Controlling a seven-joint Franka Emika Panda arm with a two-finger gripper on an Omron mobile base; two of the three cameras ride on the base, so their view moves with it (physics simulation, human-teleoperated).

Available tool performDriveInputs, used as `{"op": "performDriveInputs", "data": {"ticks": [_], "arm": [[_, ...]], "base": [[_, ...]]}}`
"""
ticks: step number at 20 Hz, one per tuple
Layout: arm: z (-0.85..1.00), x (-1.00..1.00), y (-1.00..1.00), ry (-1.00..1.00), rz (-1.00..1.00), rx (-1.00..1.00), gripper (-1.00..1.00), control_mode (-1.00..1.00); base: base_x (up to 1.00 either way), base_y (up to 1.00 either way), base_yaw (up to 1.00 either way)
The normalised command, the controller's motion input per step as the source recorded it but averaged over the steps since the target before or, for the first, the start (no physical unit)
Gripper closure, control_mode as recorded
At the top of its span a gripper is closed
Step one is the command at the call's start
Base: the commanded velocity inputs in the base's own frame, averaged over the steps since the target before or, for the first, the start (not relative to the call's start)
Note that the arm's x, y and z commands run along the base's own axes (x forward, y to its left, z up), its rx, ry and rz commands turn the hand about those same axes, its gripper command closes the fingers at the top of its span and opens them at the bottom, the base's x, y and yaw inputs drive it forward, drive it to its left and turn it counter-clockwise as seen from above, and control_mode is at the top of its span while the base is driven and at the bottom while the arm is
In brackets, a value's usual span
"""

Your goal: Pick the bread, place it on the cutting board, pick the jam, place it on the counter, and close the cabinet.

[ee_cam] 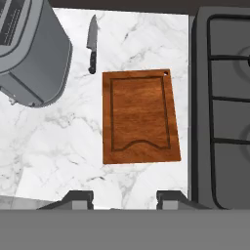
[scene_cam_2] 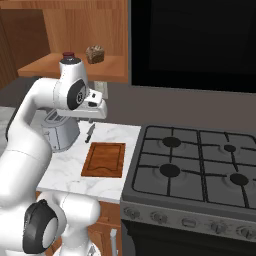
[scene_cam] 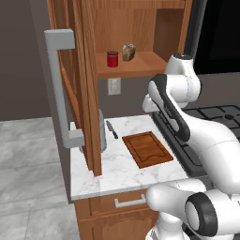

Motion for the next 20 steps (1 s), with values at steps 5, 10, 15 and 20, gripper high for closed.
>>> {"op": "performDriveInputs", "data": {"ticks": [5,10,15,20], "arm": [[0.0,-0.04,0.0,0.0,0.0,0.0,-1.0,-1.0],[0.03,-0.06,0.01,0.0,0.0,0.0,-1.0,-1.0],[0.07,-0.14,0.04,-0.04,0.0,0.0,-1.0,-1.0],[0.18,-0.24,0.04,-0.13,0.0,0.0,-1.0,-1.0]], "base": [[0.0,0.0,0.0],[0.0,0.0,0.0],[0.0,0.0,0.0],[0.0,0.0,0.0]]}}
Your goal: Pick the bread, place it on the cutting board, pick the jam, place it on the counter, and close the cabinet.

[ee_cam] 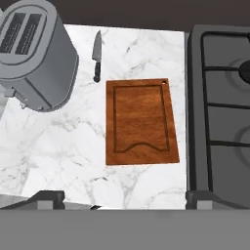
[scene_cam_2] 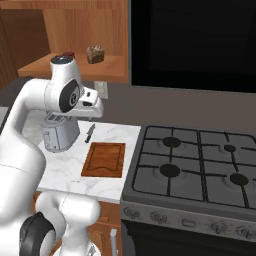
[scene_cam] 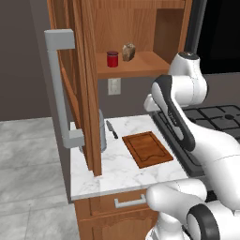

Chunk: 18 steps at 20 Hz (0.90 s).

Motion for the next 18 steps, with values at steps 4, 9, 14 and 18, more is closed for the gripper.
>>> {"op": "performDriveInputs", "data": {"ticks": [4,9,14,18], "arm": [[0.26,-0.23,0.1,-0.16,0.0,0.0,-1.0,-1.0],[0.23,-0.32,0.12,-0.18,0.0,0.0,-1.0,-1.0],[0.16,-0.28,0.1,-0.21,0.0,0.0,-1.0,-1.0],[0.12,-0.25,0.14,-0.17,0.0,0.0,-1.0,-1.0]], "base": [[0.0,0.0,0.0],[0.0,0.0,0.0],[0.0,0.0,0.0],[0.0,0.0,0.0]]}}
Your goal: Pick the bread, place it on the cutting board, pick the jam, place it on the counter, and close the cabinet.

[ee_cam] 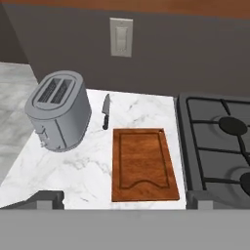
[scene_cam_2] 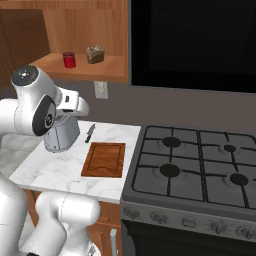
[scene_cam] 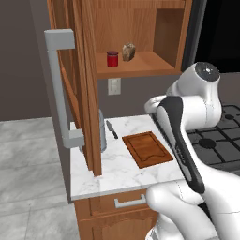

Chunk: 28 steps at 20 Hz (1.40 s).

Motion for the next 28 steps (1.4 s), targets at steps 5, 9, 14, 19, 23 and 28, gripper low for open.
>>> {"op": "performDriveInputs", "data": {"ticks": [5,9,14,19,23,28], "arm": [[0.14,-0.22,0.18,-0.14,-0.01,0.0,-1.0,-1.0],[0.2,-0.17,0.21,-0.11,-0.01,0.0,-1.0,-1.0],[0.17,-0.17,0.22,-0.01,-0.02,0.0,-1.0,-1.0],[0.18,-0.1,0.24,0.0,-0.01,0.0,-1.0,-1.0],[0.23,0.0,0.24,0.0,0.0,0.0,-1.0,-1.0],[0.23,0.0,0.22,0.0,0.0,0.0,-1.0,-1.0]], "base": [[0.0,0.0,0.0],[0.0,0.0,0.0],[0.0,0.0,0.0],[0.0,0.0,0.0],[0.0,0.0,0.0],[0.0,0.0,0.0]]}}
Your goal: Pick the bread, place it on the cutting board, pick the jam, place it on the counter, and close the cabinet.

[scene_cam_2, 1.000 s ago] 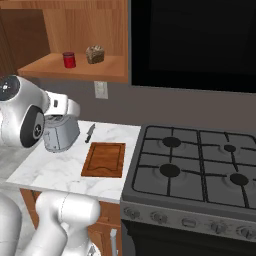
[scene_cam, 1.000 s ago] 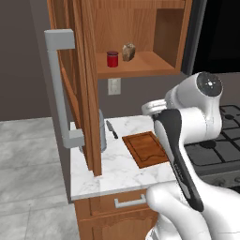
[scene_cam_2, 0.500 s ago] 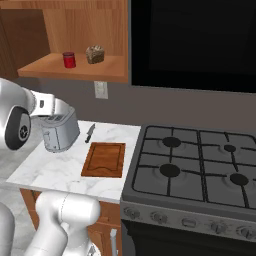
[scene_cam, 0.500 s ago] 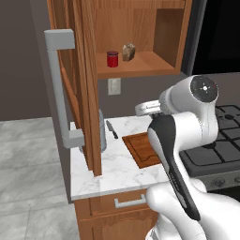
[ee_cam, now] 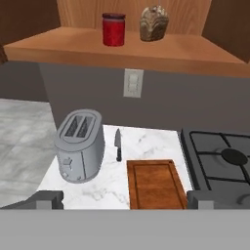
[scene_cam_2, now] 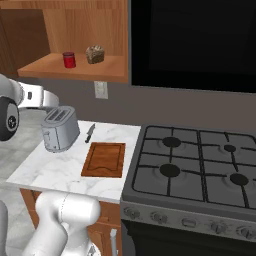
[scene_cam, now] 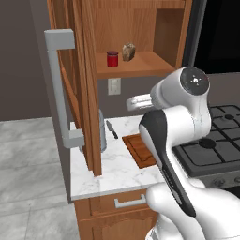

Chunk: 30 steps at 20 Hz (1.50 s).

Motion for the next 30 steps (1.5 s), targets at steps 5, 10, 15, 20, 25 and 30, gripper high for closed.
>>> {"op": "performDriveInputs", "data": {"ticks": [5,10,15,20,25,30], "arm": [[0.2,0.0,0.19,0.0,0.0,0.0,-1.0,-1.0],[0.12,0.0,0.21,0.0,0.0,0.0,-1.0,-1.0],[0.14,0.0,0.19,0.0,0.0,0.0,-1.0,-1.0],[0.13,0.0,0.22,-0.01,-0.02,0.0,-1.0,-1.0],[0.04,0.04,0.08,-0.02,-0.05,0.0,-1.0,-1.0],[0.0,0.04,0.02,-0.02,-0.04,0.0,-1.0,-1.0]], "base": [[0.0,0.0,0.0],[0.0,0.0,0.0],[0.0,0.0,0.0],[0.0,0.0,0.0],[0.0,0.0,0.0],[0.0,0.0,0.0]]}}
